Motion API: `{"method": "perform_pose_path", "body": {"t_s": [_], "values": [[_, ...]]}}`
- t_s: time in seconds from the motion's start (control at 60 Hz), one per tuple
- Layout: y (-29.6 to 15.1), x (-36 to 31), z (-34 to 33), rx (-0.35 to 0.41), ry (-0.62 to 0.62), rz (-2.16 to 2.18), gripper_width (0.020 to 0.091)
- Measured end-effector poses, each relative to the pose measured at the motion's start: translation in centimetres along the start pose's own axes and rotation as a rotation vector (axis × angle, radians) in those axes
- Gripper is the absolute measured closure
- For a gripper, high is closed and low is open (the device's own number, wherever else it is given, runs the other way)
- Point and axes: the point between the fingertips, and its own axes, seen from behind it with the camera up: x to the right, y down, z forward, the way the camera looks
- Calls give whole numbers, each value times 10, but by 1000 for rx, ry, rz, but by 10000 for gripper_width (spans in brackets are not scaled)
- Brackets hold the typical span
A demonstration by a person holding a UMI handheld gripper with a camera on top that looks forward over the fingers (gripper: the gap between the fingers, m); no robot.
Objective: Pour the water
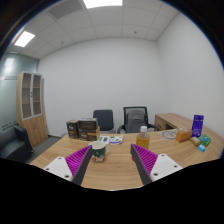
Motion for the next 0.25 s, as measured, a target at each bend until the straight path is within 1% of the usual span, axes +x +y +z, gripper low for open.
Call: {"method": "perform_pose_path", "body": {"t_s": [0.067, 0.117, 0.25], "values": [[-8, -19, -20, 20, -18, -12, 263], [-11, -31, -33, 19, -25, -16, 263], [-14, -64, -57, 43, -82, -35, 265]]}}
